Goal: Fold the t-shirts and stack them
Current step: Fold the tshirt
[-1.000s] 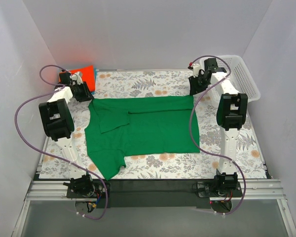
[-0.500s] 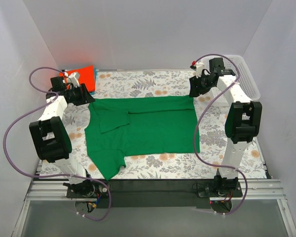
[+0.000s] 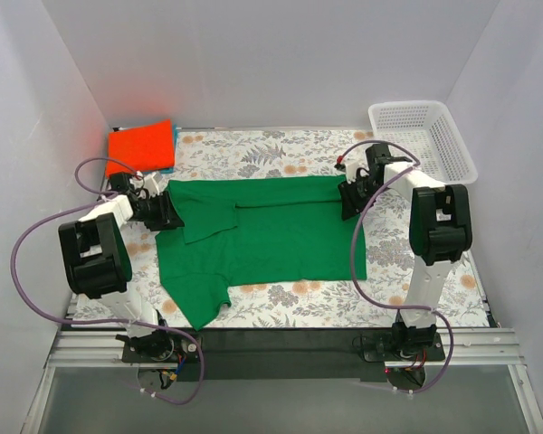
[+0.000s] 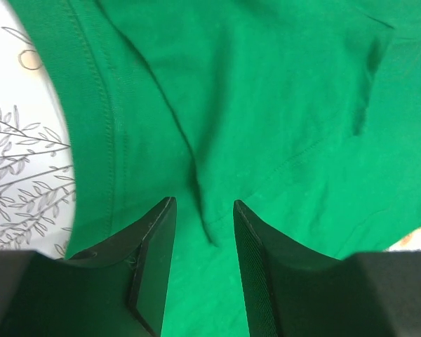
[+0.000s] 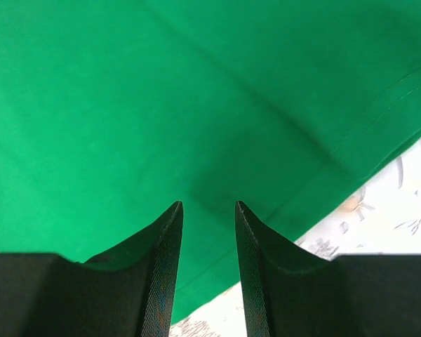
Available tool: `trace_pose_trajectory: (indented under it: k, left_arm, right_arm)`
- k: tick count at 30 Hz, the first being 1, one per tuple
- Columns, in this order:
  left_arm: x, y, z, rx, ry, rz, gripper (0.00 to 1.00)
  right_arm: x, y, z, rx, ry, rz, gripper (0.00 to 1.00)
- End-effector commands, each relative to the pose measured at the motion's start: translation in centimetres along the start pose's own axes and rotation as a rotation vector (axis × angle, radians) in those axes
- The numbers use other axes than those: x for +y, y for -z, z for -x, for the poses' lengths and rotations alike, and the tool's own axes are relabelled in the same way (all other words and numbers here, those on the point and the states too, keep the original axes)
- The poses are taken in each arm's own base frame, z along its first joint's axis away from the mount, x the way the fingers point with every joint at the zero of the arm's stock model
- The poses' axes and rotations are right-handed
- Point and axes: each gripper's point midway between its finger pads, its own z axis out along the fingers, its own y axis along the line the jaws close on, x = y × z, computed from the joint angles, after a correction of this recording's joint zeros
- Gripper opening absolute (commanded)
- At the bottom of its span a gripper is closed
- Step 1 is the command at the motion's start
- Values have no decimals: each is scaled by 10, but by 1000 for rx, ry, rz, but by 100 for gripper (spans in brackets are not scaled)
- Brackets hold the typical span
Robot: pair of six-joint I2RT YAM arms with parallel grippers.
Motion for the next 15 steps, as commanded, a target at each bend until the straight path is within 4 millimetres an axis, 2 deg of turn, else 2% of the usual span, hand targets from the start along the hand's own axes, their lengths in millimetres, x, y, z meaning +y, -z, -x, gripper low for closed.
trace_pose_trajectory:
  k: [1,2,4,5,6,8,10,11,12,14,15]
  left_arm:
    - [11,-3,11,-19,-24,41,37]
    - [16,-8,13,-11,-17,49,36]
    - [23,-14,16,3,6,63,36]
    - [29,-23,8,47,42,61,36]
    - [27,-22,23,30,34,56,35]
    - [22,-23,30,35,58,24,34]
    - [13,-16,47,6,40,-4,35]
    - [8,-11,48,11,34,-15,36]
    - [1,-1,55,-13,5,-22,37]
    - [-15,14,55,-18,-66,-67,42]
    - [-28,31,60,-52,-114,-82,43]
  right_arm:
    - [-28,-7,17,-33,48,-86,42]
    - [-34,-13,15,-19,44,-91,42]
    - [-42,-13,26,-28,56,-119,42]
    - [-47,-16,28,-27,56,-126,42]
    - [-49,-16,31,-27,60,-132,42]
    - [-52,-9,45,-52,75,-145,43]
    - [-45,2,53,-71,90,-131,46]
    - [-39,8,55,-78,99,-120,48]
    - [-29,24,63,-113,135,-104,51]
    - [-10,36,54,-102,154,-62,54]
    - [2,53,57,-131,197,-54,57]
